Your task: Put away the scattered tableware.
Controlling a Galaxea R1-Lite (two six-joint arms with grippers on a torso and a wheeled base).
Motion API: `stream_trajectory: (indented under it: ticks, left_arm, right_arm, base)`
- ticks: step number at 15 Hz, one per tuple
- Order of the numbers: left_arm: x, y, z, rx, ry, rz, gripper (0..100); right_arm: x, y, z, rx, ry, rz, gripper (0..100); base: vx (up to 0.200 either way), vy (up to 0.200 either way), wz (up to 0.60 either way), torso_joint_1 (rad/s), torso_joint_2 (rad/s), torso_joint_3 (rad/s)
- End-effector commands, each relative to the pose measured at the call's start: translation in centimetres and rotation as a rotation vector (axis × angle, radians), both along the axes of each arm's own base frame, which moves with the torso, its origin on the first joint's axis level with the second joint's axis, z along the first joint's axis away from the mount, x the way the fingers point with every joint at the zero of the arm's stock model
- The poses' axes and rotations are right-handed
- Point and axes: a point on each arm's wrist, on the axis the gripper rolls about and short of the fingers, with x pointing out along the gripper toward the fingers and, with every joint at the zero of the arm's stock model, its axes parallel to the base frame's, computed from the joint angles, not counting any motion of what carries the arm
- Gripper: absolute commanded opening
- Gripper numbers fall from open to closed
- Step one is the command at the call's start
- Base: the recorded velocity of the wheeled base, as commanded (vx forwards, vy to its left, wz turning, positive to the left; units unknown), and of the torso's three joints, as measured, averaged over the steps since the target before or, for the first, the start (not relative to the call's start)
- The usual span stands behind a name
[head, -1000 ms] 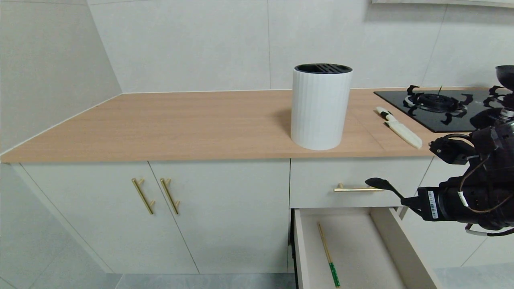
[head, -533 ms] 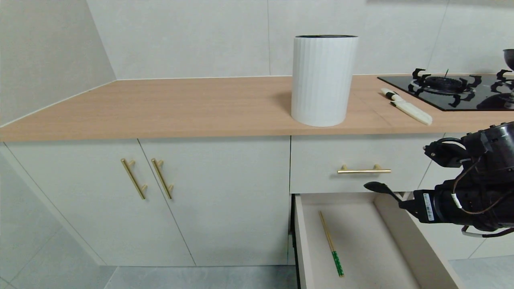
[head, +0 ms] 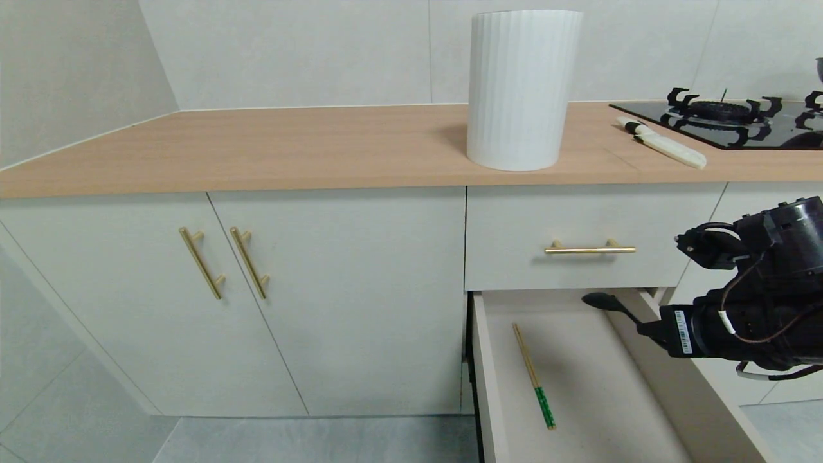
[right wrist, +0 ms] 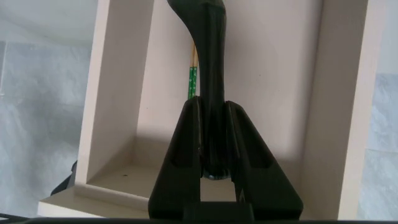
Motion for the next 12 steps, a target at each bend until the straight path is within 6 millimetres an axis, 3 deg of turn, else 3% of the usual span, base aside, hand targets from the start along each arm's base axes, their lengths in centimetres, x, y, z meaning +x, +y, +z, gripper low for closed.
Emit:
stream_trajectory:
  ticks: [1, 4, 7, 9, 12]
  left_arm:
    - [0.0, 0.0, 0.0, 0.000, 0.001, 0.000, 100]
    - [0.0, 0.0, 0.0, 0.000, 0.001, 0.000, 100]
    - [0.0, 0.0, 0.0, 0.000, 0.001, 0.000, 100]
    - [0.0, 0.0, 0.0, 0.000, 0.001, 0.000, 100]
    - [0.0, 0.0, 0.0, 0.000, 0.001, 0.000, 100]
  right_arm:
    - [0.1, 0.0, -0.1, -0.001, 0.003, 0.001, 0]
    - [1.0, 0.4, -1.1, -0.012, 0.034, 0.001, 0]
    - [2.8, 0.9, -3.3, -0.049, 0.069, -0.024, 0]
    - [5.7, 1.8, -7.3, -0.117, 0.101, -0.086, 0]
    - [7.8, 2.3, -11.5, -0.141, 0.105, -0.123, 0]
  base:
    - [0.000, 0.000, 0.00, 0.000, 0.00, 0.000]
    - [0.000, 0.000, 0.00, 0.000, 0.00, 0.000]
    - [0.000, 0.000, 0.00, 0.000, 0.00, 0.000]
    - [0.000, 0.000, 0.00, 0.000, 0.00, 0.000]
    - [0.000, 0.000, 0.00, 0.000, 0.00, 0.000]
